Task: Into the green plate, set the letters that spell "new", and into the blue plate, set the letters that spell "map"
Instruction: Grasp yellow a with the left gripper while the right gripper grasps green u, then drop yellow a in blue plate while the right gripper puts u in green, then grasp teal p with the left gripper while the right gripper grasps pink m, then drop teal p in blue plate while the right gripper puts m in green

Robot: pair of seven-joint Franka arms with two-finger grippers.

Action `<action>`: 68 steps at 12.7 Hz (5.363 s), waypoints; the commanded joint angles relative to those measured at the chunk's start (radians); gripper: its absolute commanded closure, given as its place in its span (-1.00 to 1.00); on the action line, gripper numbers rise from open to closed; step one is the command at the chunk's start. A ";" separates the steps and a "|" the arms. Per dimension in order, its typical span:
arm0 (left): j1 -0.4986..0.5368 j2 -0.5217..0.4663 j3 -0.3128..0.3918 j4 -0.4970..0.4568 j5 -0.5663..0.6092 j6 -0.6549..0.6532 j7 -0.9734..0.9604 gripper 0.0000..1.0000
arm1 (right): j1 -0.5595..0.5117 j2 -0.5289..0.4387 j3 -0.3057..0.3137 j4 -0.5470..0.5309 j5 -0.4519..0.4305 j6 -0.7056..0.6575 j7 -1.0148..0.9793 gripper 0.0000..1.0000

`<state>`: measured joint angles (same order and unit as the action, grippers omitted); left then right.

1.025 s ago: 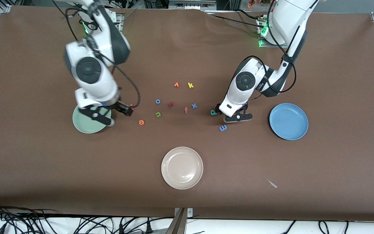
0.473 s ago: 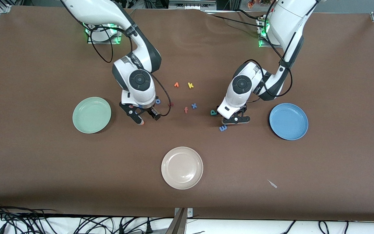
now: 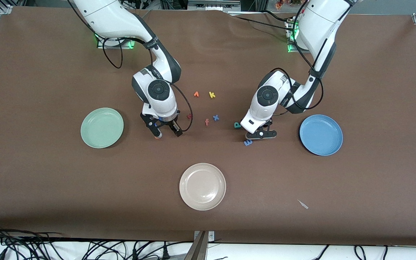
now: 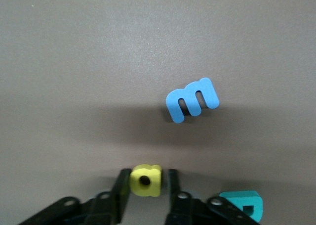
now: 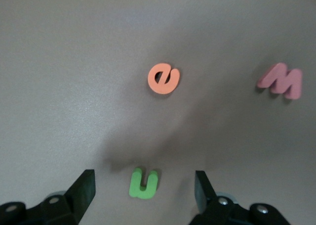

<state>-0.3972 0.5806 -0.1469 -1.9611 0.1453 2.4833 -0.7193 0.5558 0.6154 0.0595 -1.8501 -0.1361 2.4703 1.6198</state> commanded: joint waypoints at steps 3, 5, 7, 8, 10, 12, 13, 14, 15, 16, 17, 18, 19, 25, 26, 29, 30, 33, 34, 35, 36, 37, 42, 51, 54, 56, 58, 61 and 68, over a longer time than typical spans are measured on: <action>0.004 0.018 0.009 0.019 0.057 -0.007 -0.002 0.97 | 0.013 0.036 -0.006 0.003 -0.002 0.064 0.029 -0.61; 0.046 -0.004 0.007 0.050 0.051 -0.088 0.090 1.00 | 0.016 0.037 -0.006 0.003 -0.004 0.064 0.020 -0.20; 0.104 -0.031 0.003 0.115 0.040 -0.286 0.241 1.00 | 0.016 0.035 -0.006 0.006 -0.004 0.064 0.012 0.35; 0.142 -0.048 0.003 0.131 0.040 -0.352 0.323 1.00 | 0.015 0.033 -0.006 0.023 -0.004 0.055 0.012 0.61; 0.226 -0.061 0.004 0.131 0.043 -0.401 0.510 0.99 | 0.015 0.024 -0.007 0.025 -0.004 0.026 -0.009 0.95; 0.329 -0.061 0.006 0.130 0.054 -0.422 0.705 0.99 | 0.009 -0.012 -0.013 0.032 0.000 -0.054 -0.092 0.96; 0.374 -0.061 0.006 0.126 0.056 -0.422 0.784 0.99 | -0.007 -0.049 -0.017 0.032 0.003 -0.104 -0.142 0.96; 0.414 -0.061 0.006 0.125 0.056 -0.420 0.858 0.99 | -0.034 -0.078 -0.017 0.032 0.003 -0.150 -0.205 0.96; 0.438 -0.059 0.006 0.119 0.056 -0.417 0.917 0.99 | -0.062 -0.107 -0.017 0.031 0.003 -0.196 -0.274 0.96; 0.458 -0.055 0.006 0.117 0.057 -0.411 0.951 0.88 | -0.086 -0.130 -0.018 0.029 0.012 -0.239 -0.346 0.96; 0.465 -0.051 0.007 0.116 0.057 -0.409 0.958 0.08 | -0.115 -0.157 -0.035 0.019 0.029 -0.272 -0.424 0.96; 0.465 -0.054 0.006 0.117 0.056 -0.421 0.959 -0.99 | -0.134 -0.183 -0.061 0.002 0.041 -0.304 -0.522 0.95; 0.463 -0.062 0.003 0.122 0.047 -0.429 0.942 -1.00 | -0.151 -0.209 -0.102 -0.035 0.059 -0.330 -0.644 0.95; 0.443 -0.074 -0.212 0.117 -0.053 -0.373 0.423 -1.00 | -0.210 -0.185 -0.313 -0.228 0.277 -0.184 -1.201 0.26; 0.437 -0.068 -0.253 0.117 -0.055 -0.347 0.328 -1.00 | -0.211 -0.187 -0.313 -0.244 0.280 -0.165 -1.204 -0.98; 0.332 -0.042 -0.281 0.113 -0.053 -0.256 0.076 -1.00 | -0.202 -0.223 -0.300 -0.192 0.285 -0.261 -1.181 -1.00; 0.301 -0.025 -0.281 0.111 -0.043 -0.207 0.001 -1.00 | -0.195 -0.223 -0.294 -0.148 0.286 -0.316 -1.151 -1.00; 0.216 0.027 -0.275 0.102 0.026 -0.117 -0.220 -1.00 | -0.188 -0.223 -0.172 -0.120 0.286 -0.297 -0.917 -1.00; 0.192 0.045 -0.275 0.103 0.065 -0.095 -0.292 -1.00 | -0.186 -0.223 -0.138 -0.136 0.285 -0.247 -0.829 -1.00; 0.175 0.068 -0.275 0.111 0.103 -0.086 -0.372 -1.00 | -0.172 -0.223 -0.121 -0.164 0.280 -0.188 -0.736 -1.00; 0.167 0.076 -0.275 0.114 0.152 -0.086 -0.432 -1.00 | -0.160 -0.227 -0.118 -0.207 0.280 -0.135 -0.701 -1.00; 0.164 0.084 -0.276 0.116 0.181 -0.086 -0.463 -1.00 | -0.159 -0.238 -0.112 -0.246 0.274 -0.107 -0.705 -1.00; 0.147 0.130 -0.273 0.140 0.189 -0.081 -0.485 -0.73 | -0.160 -0.250 -0.058 -0.290 0.265 -0.105 -1.194 -1.00; 0.147 0.150 -0.269 0.160 0.226 -0.081 -0.483 0.41 | -0.159 -0.218 -0.056 -0.363 0.262 0.035 -1.462 -0.74; 0.149 0.150 -0.269 0.162 0.226 -0.084 -0.482 0.56 | -0.102 -0.203 -0.063 -0.351 0.201 0.052 -1.457 -0.20; 0.158 0.145 -0.270 0.162 0.226 -0.093 -0.473 0.66 | -0.102 -0.198 -0.064 -0.353 0.182 0.073 -1.457 -0.17; 0.172 0.127 -0.270 0.165 0.226 -0.121 -0.459 0.74 | -0.103 -0.187 -0.066 -0.353 0.141 0.084 -1.454 -0.14; 0.239 0.091 -0.284 0.192 0.206 -0.269 -0.283 0.75 | -0.105 -0.183 -0.066 -0.353 0.135 0.093 -1.453 -0.14; 0.437 -0.011 -0.284 0.192 0.140 -0.539 0.307 0.73 | -0.106 -0.192 -0.075 -0.351 0.135 0.108 -1.463 0.84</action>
<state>-0.0204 0.6077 -0.4221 -1.7491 0.3130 1.9965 -0.5780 0.4510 0.4343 -0.0089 -2.2000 0.0122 2.5686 0.1638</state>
